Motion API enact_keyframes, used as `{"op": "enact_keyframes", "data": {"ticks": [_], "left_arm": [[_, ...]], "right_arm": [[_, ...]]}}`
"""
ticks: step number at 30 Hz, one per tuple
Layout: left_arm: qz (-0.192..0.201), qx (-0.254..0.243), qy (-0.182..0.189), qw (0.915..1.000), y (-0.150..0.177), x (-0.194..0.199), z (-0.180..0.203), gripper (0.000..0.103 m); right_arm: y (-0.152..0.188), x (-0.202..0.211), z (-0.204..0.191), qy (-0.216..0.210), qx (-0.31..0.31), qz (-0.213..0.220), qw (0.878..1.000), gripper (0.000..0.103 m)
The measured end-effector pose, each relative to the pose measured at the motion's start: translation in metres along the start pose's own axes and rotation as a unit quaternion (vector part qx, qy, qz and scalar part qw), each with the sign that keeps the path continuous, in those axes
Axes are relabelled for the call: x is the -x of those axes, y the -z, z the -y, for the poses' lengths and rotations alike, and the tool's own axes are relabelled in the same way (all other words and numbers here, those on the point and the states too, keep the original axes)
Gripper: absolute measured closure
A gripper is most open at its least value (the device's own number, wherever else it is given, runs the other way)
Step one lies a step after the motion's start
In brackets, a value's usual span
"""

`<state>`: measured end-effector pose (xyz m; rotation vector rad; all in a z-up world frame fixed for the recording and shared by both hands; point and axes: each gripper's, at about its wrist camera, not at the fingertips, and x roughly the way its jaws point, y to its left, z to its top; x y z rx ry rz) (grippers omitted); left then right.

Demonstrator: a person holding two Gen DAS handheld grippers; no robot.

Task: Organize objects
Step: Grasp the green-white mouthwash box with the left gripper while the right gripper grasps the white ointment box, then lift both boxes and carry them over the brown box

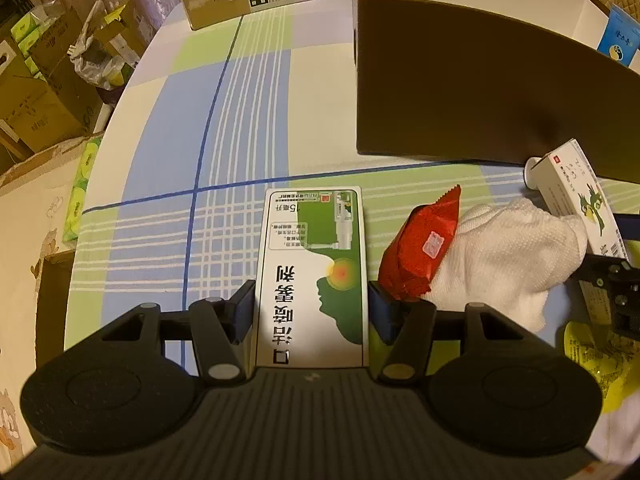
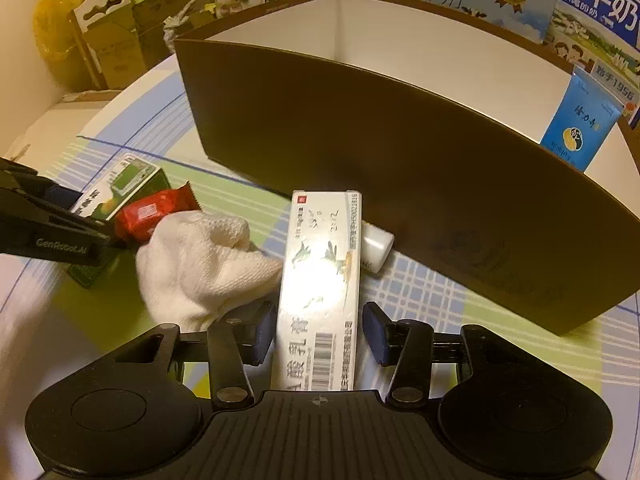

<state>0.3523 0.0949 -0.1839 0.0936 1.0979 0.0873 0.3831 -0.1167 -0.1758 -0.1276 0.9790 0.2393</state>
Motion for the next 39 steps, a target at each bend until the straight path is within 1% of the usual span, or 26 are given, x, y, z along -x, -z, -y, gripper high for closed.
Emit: {"op": "enact_keyframes", "data": {"ticks": [7,10,14,18,24,31,37,39], "left_arm": [[0.008,-0.007,-0.002,0.9999,0.000,0.000,0.003,0.050],[0.008,-0.008,-0.002,0.9999,-0.001,0.000,0.003,0.051],[0.010,-0.007,0.001,0.9999,-0.002,0.002,0.002,0.051],[0.019,0.006,-0.001,0.9998,-0.005,0.009,-0.004,0.052],[0.046,0.027,0.007,0.9986,-0.010,0.028,-0.013,0.052],[0.070,0.038,0.016,0.9967,-0.011,0.046,-0.019,0.052],[0.063,0.039,0.014,0.9972,-0.009,0.046,-0.019,0.052],[0.071,0.043,0.017,0.9964,-0.010,0.050,-0.020,0.052]], "right_arm": [[-0.002,-0.006,0.003,0.002,-0.011,0.002,1.000,0.059],[-0.003,-0.004,0.004,0.000,-0.013,0.004,1.000,0.067],[-0.004,-0.001,0.006,0.003,-0.015,0.008,1.000,0.068],[-0.007,0.009,0.011,-0.010,-0.033,0.016,0.999,0.068],[-0.012,0.030,0.020,-0.033,-0.056,0.042,0.997,0.068],[-0.013,0.050,0.025,-0.051,-0.066,0.057,0.995,0.068],[-0.014,0.060,0.022,-0.058,-0.068,0.068,0.994,0.068],[-0.016,0.062,0.022,-0.061,-0.070,0.071,0.993,0.068]]}}
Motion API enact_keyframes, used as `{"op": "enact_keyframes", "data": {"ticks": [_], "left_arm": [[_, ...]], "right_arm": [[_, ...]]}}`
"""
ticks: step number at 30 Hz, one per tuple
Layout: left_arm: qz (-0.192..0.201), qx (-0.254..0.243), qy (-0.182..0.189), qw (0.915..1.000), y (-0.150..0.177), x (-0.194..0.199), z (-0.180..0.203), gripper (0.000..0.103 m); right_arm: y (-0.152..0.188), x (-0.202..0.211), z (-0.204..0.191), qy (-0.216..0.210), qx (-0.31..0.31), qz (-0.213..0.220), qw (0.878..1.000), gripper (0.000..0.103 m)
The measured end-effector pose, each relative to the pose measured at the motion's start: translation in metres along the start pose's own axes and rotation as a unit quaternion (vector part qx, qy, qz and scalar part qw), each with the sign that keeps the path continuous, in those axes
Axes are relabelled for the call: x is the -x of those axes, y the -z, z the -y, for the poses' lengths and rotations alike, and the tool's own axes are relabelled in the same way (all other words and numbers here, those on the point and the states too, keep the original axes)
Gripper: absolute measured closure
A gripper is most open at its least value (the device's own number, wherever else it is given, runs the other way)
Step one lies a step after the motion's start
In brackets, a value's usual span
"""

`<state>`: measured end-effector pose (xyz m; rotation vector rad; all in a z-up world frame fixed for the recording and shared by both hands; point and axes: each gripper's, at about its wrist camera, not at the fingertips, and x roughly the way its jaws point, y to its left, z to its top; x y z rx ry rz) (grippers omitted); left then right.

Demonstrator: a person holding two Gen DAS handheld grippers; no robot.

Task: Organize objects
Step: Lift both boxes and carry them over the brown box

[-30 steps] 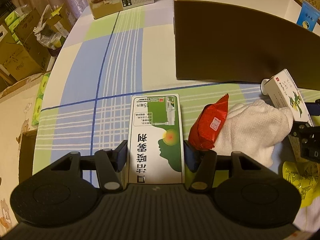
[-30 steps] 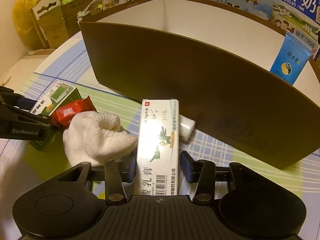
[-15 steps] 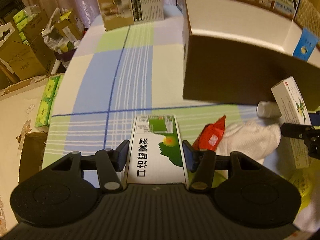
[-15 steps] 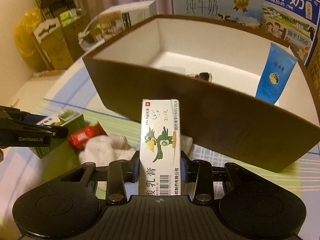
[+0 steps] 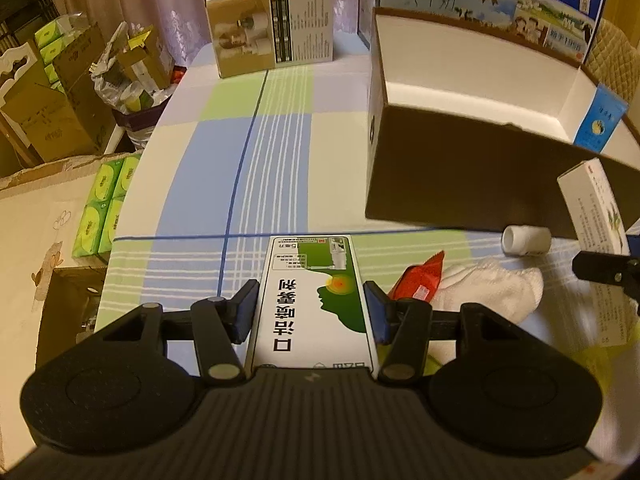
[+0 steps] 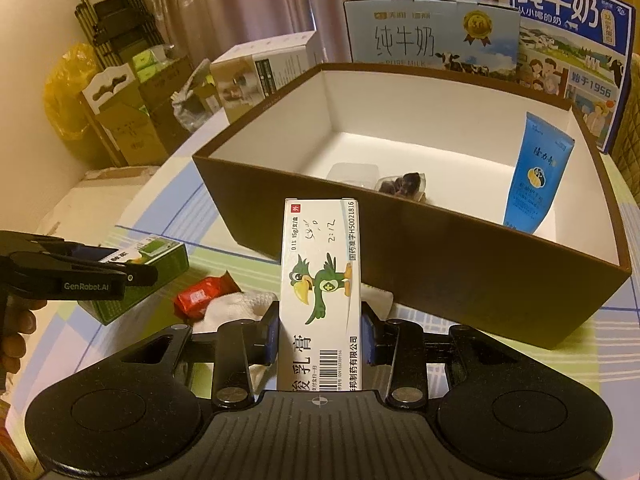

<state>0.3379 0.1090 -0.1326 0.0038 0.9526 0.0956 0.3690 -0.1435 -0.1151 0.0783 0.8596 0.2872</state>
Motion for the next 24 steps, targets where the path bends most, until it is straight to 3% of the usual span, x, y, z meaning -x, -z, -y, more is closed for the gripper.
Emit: {"op": "enact_keyframes", "data": {"ticks": [8,14,24], "left_arm": [[0.057,0.024,0.019,0.9979,-0.013,0.038,-0.005,0.052],[0.108,0.026,0.034,0.9932,-0.040,0.066,0.008,0.052],[0.151,-0.002,0.059,0.9868,-0.089,0.069,0.048,0.052]], "right_arm": [[-0.011,0.015,0.001,-0.013,-0.016,0.020,1.000,0.068],[-0.034,0.037,0.003,-0.020,-0.031,0.063,0.997,0.068],[-0.082,0.047,0.037,0.005,-0.090,0.116,0.989,0.068]]}}
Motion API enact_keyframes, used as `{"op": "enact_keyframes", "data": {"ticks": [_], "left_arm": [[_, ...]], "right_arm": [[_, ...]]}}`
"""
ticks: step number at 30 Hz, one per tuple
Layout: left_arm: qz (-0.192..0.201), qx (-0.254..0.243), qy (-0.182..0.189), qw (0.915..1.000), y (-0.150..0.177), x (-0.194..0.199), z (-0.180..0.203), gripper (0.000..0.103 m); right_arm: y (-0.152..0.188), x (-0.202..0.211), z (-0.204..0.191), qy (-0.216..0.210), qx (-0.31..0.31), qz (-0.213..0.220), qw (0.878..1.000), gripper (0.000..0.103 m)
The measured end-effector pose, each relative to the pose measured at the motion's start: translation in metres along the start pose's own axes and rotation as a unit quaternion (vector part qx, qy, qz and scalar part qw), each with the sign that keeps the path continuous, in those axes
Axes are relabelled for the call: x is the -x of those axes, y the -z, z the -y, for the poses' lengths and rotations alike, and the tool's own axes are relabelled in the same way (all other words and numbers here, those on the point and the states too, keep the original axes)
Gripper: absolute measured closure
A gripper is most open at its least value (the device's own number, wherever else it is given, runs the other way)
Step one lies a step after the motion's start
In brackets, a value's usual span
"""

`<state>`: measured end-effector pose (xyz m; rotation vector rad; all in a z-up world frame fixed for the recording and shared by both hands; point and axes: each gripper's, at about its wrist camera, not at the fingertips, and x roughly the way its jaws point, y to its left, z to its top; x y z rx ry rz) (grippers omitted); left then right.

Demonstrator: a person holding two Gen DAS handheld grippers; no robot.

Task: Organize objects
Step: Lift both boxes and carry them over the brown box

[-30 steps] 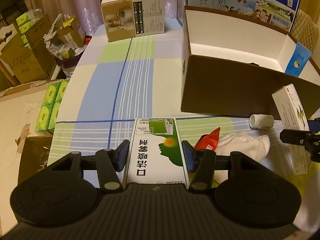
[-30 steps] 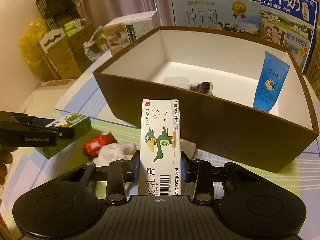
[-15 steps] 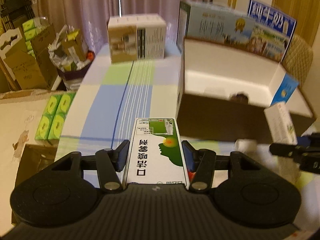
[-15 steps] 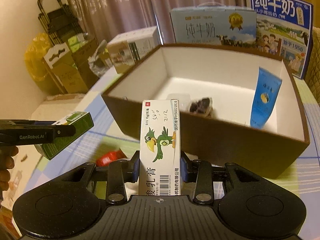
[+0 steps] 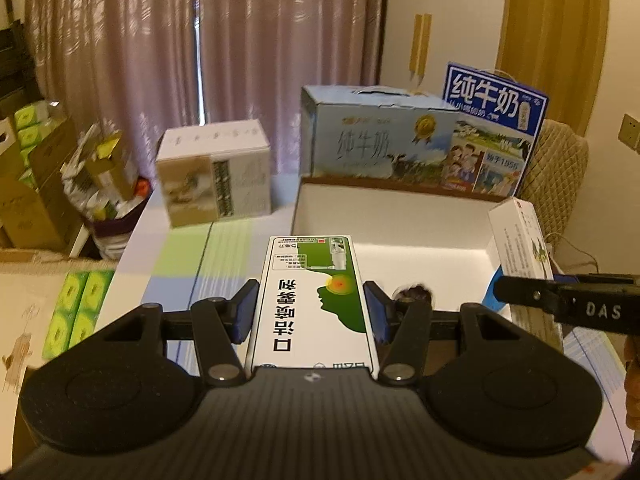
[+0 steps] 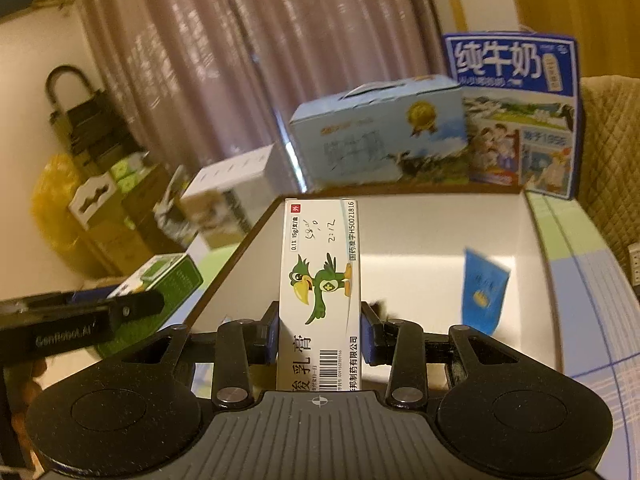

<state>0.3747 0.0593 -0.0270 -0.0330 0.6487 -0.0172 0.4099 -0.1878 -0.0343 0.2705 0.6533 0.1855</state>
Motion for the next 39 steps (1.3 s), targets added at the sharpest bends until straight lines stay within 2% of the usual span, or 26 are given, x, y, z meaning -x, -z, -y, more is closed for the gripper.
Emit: {"op": "enact_keyframes", "data": {"ticks": [14,26,39], "left_arm": [[-0.003,-0.008,0.008,0.9999,-0.026,-0.066,0.016,0.052],[-0.040,-0.023,-0.002,0.9989,-0.011,-0.113,0.021,0.052],[-0.041,-0.052,-0.026,0.9975,-0.002,-0.127,0.021,0.053]], "right_arm": [[-0.022,-0.044,0.037,0.066,-0.030,0.001,0.997,0.068],[-0.011,-0.075,0.044,0.084,-0.031,-0.032,0.995,0.068],[-0.006,-0.080,0.049,0.087,-0.037,-0.046,0.995,0.068]]}}
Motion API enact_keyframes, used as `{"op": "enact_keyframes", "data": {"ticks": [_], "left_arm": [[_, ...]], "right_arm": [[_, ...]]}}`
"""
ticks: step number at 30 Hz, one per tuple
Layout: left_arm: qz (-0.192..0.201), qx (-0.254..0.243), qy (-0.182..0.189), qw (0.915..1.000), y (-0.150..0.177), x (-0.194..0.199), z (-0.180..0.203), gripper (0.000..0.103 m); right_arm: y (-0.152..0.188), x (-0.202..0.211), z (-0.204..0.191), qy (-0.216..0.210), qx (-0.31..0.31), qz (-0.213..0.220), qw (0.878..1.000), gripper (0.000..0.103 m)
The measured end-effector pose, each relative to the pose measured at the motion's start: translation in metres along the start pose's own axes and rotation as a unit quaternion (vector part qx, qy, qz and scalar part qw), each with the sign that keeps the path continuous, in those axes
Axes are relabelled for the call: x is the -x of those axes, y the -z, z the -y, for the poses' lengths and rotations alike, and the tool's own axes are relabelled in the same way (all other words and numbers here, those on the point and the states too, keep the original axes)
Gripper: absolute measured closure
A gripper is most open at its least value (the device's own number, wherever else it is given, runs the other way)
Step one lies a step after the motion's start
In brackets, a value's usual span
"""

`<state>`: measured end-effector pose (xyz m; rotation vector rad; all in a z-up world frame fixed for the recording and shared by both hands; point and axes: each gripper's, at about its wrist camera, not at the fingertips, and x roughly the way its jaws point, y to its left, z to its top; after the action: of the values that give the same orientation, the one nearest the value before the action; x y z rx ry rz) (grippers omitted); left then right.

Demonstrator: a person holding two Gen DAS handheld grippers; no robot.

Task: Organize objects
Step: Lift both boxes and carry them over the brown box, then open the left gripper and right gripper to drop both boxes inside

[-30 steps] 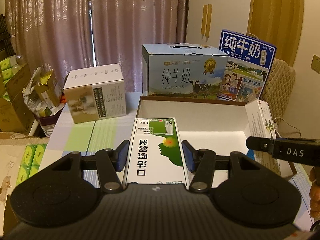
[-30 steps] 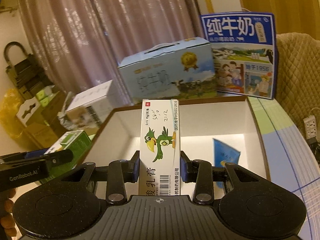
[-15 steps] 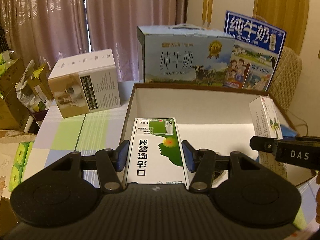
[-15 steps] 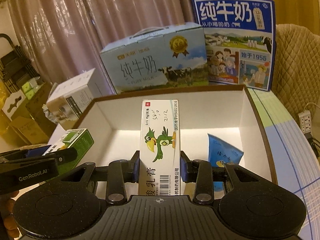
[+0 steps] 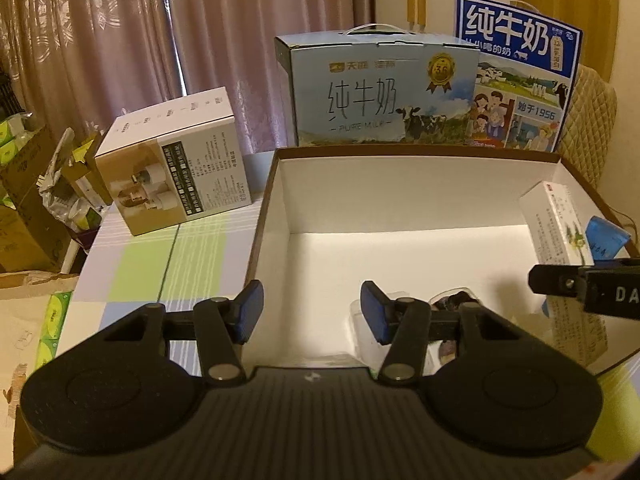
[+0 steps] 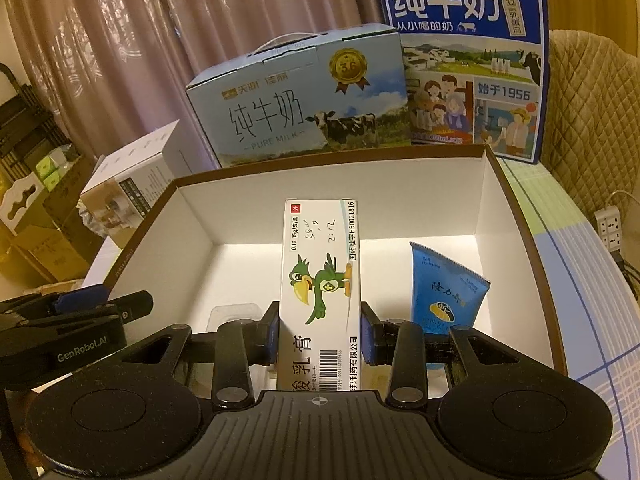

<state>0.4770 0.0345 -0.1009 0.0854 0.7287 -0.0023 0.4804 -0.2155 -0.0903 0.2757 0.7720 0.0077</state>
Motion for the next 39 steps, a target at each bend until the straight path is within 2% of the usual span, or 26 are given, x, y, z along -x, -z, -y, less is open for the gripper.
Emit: {"op": "enact_keyframes", "data": {"ticks": [11,15,16,17,19,20,33,39], "left_arm": [[-0.009,0.005,0.004,0.9999,0.001,-0.002,-0.002,0.053],[-0.007,0.007,0.006,0.9999,-0.001,-0.001,-0.002,0.053],[-0.008,0.007,0.006,0.9999,0.000,-0.001,-0.002,0.053],[-0.008,0.006,0.006,0.9999,0.000,-0.001,-0.002,0.053],[-0.011,0.007,0.006,0.9999,0.000,-0.002,-0.002,0.052],[-0.011,0.008,0.006,0.9999,0.000,-0.002,-0.002,0.052],[-0.015,0.002,0.008,0.9999,0.002,-0.002,0.001,0.044],[-0.011,0.013,0.015,0.9998,-0.001,0.004,-0.003,0.044]], "right_arm": [[0.002,-0.005,0.002,-0.007,-0.006,-0.011,1.000,0.068],[0.002,-0.006,0.001,-0.008,-0.016,0.002,1.000,0.067],[0.002,-0.006,0.001,-0.005,-0.017,0.004,1.000,0.063],[0.001,-0.005,0.001,-0.004,-0.018,0.008,1.000,0.053],[0.000,-0.002,0.002,-0.011,-0.023,0.018,1.000,0.038],[0.000,-0.001,0.003,-0.014,-0.028,0.023,0.999,0.036],[0.003,-0.006,0.003,-0.014,-0.015,-0.015,1.000,0.036],[0.002,0.004,0.002,-0.019,-0.011,-0.003,1.000,0.036]]}}
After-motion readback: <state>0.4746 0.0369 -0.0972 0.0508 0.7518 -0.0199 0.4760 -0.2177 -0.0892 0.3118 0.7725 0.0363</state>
